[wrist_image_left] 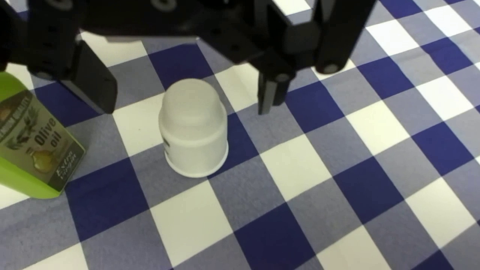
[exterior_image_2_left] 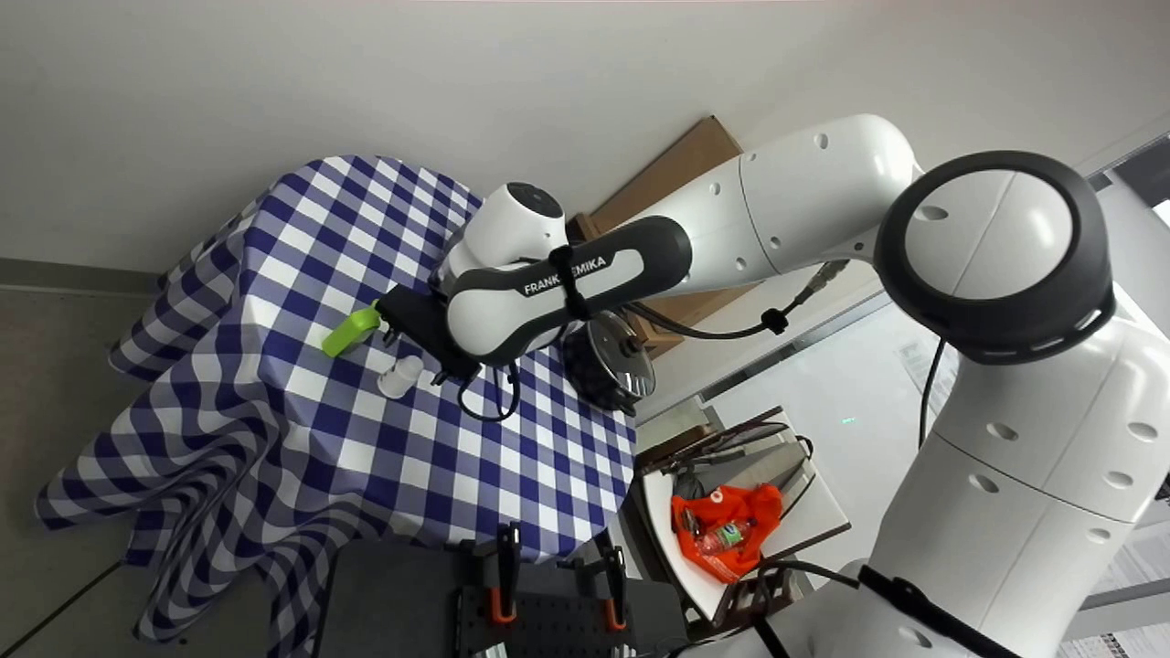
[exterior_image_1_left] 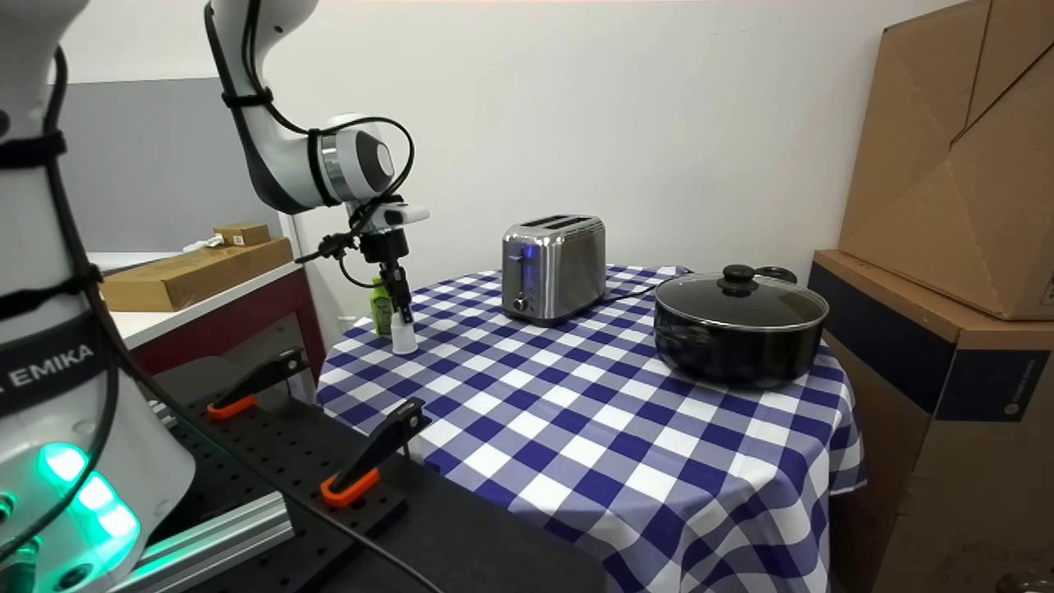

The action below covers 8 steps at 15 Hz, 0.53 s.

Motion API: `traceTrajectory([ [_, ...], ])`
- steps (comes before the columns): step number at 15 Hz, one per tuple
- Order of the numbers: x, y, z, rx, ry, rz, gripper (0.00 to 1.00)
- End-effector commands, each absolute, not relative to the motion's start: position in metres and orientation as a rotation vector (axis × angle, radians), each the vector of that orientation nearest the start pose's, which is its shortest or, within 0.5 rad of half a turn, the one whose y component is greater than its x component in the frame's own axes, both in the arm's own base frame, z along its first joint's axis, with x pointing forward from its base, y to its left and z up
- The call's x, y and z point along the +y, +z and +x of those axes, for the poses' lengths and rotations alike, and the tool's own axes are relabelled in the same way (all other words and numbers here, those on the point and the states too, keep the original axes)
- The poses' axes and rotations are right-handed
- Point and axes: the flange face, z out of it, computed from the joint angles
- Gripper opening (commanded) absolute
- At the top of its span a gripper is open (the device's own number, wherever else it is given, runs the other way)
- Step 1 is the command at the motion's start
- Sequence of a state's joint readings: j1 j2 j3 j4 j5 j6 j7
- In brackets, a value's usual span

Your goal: Move the white objects to the left

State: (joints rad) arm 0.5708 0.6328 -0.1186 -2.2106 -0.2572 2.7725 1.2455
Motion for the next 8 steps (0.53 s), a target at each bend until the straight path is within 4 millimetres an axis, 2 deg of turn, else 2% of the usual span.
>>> traceTrajectory([
  [1, 0.237, 0.102, 0.472, 0.9, -0.135, -3.123, 1.0],
  [5, 0.232, 0.135, 0.475, 0.895, -0.2, -3.101, 1.0],
  [8, 0.219, 0.171, 0.474, 0.905, -0.261, -3.069, 1.0],
])
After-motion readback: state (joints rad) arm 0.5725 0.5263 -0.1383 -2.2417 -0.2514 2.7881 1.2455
